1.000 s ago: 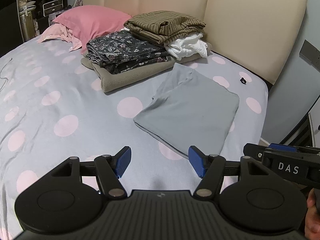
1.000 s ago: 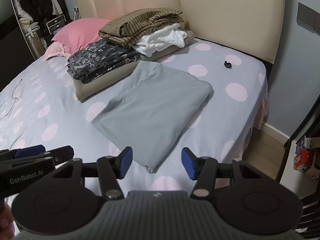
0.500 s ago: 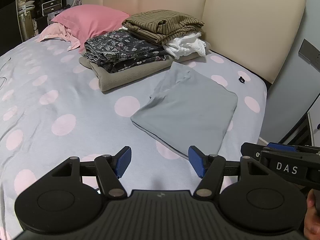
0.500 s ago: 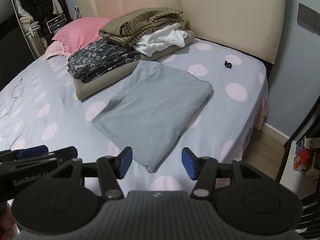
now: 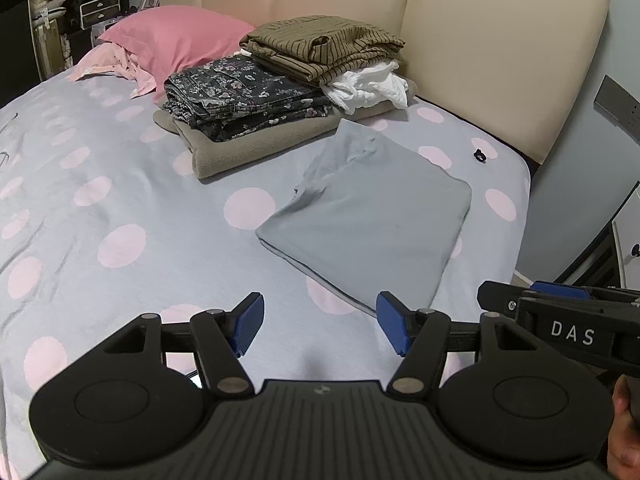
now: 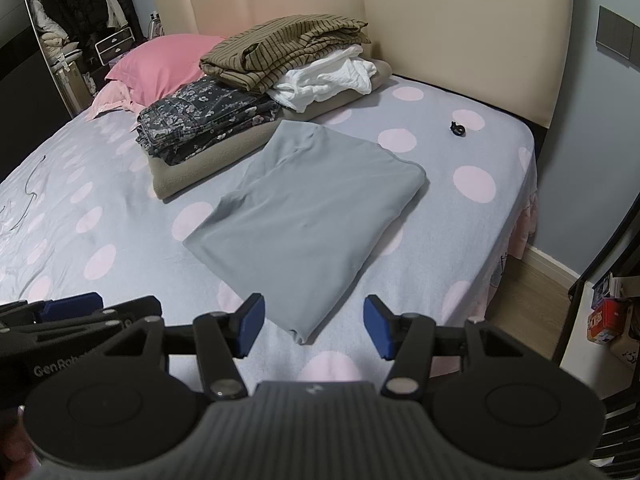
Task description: Fold clothes
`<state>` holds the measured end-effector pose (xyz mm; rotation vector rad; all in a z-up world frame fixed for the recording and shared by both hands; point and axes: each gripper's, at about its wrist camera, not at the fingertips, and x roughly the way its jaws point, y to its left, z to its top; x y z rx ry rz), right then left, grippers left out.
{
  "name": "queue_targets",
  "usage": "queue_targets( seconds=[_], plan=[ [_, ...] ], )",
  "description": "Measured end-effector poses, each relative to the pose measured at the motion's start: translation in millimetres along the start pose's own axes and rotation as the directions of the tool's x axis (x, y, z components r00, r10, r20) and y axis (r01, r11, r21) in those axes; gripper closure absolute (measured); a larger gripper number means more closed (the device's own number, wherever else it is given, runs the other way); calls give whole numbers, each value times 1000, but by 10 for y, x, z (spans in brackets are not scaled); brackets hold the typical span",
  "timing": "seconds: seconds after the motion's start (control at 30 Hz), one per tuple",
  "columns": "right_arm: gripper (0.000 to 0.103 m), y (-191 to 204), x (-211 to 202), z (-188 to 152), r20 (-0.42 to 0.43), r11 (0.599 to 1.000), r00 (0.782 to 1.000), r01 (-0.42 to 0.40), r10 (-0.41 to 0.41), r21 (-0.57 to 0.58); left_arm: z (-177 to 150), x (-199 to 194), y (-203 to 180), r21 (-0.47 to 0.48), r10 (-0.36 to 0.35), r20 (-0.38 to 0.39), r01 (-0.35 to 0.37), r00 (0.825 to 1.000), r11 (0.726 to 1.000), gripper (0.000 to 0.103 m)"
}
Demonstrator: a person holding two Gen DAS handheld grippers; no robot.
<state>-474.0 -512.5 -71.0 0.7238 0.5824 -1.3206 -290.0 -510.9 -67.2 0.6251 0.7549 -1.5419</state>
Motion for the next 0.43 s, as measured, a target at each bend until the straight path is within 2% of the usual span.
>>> queue_targets(
  seconds=[0.43],
  plan=[
    [45, 3, -4, -7, -1, 1000, 1000, -2, 2, 1, -24, -7, -13, 11, 0, 12, 0, 1000, 1000, 43]
  ],
)
